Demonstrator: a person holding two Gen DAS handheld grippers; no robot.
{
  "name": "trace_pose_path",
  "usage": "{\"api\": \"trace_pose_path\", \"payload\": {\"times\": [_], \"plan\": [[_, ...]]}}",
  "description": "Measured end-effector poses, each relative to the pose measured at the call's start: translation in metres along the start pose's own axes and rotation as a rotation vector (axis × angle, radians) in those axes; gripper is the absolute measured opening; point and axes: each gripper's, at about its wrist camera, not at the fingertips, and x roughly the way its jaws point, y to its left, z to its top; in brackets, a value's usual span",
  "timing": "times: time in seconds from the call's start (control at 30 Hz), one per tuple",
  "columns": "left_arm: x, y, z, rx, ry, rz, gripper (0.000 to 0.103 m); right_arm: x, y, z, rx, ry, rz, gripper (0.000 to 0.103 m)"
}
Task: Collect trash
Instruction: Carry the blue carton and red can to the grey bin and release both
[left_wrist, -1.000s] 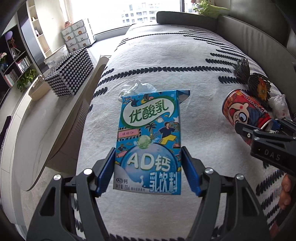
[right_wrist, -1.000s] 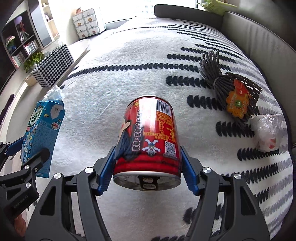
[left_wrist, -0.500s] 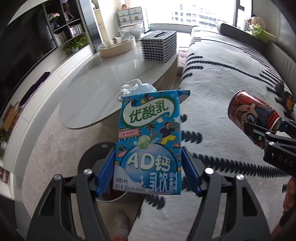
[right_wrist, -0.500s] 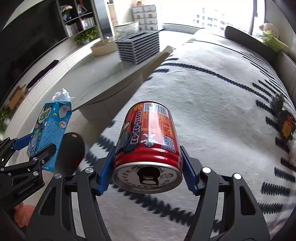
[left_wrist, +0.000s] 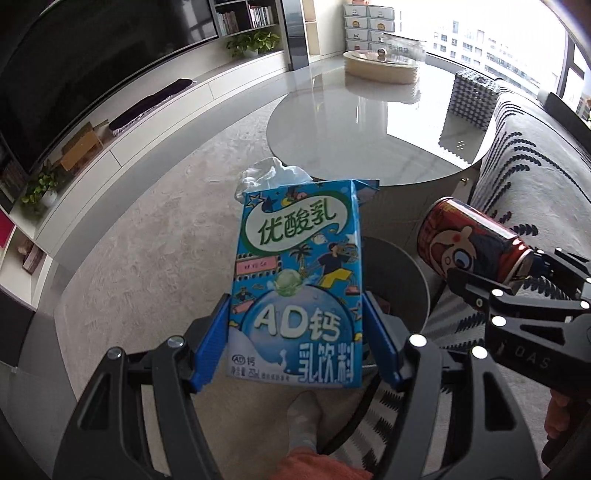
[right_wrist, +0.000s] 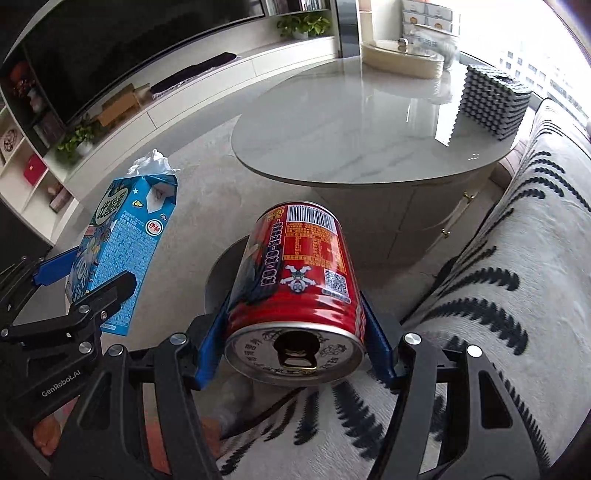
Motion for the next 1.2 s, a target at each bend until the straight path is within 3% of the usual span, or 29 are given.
{"api": "trace_pose_path", "payload": {"times": [0.2,0.4,0.77,1.03,1.2], "plan": [[0.027,0.016,-0.005,-0.036,0.043,0.002,0.068,0.049,0.018,0.016,-0.056,0.071,0.005,0.063],[0.037,0.010,-0.004,-0.027,0.054,-0.008,0.068,0.052,0.023,0.022,-0.084,0.059,-0.002,0.071],[0.046,-0.023,0.013,0.044,0.041,-0.040,0.069,0.017,-0.003,0.019,-0.057,-0.007,-0.026,0.071],[0.071,-0.061,0.018,0.136,0.115,-0.029,0.074,-0.010,-0.031,0.009,-0.025,-0.027,-0.049,0.071],[0.062,-0.076,0.022,0.164,0.109,-0.037,0.074,-0.029,-0.053,0.000,0.014,-0.043,-0.063,0.071]]}}
